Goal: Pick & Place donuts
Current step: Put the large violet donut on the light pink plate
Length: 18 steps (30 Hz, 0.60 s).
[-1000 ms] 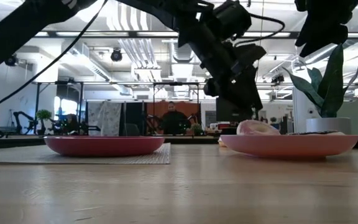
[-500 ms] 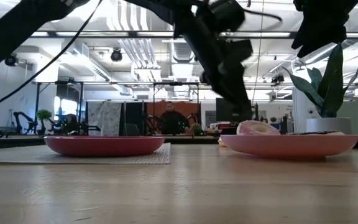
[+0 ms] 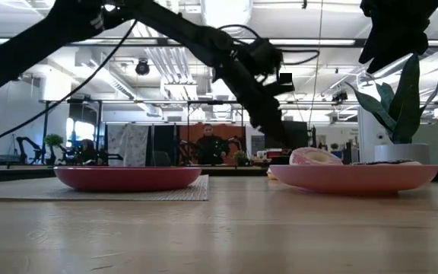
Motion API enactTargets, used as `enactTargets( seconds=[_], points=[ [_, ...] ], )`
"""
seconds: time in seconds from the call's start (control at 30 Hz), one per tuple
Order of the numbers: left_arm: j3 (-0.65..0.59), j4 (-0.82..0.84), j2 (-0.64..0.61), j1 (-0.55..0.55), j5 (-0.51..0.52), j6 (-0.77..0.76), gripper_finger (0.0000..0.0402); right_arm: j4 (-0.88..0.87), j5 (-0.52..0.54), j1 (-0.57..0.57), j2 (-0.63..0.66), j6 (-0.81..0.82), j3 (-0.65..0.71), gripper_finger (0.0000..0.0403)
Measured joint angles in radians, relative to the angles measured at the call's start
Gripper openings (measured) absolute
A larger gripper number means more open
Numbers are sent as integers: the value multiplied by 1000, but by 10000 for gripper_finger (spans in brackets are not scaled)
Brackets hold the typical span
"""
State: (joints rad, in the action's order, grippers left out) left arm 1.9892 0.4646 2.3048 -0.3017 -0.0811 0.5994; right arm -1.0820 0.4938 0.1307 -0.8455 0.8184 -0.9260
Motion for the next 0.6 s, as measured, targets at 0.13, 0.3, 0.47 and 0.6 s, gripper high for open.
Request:
enactTargets(
  seconds=[0.13, 0.3, 0.47, 0.6],
  points=[
    [0, -22, 31, -9, 22, -31, 168, 0, 5, 0, 0, 20, 0, 224],
    [0, 55, 23, -15, 57, -159, 168, 0, 6, 0, -1, 39, 0, 224],
    [-1, 222, -109, -3, -5, -353, 168, 18, 6, -13, -5, 77, 0, 224],
    [-8, 309, -281, 24, -19, -413, 168, 153, -81, -82, -52, 1, 4, 224]
  ],
)
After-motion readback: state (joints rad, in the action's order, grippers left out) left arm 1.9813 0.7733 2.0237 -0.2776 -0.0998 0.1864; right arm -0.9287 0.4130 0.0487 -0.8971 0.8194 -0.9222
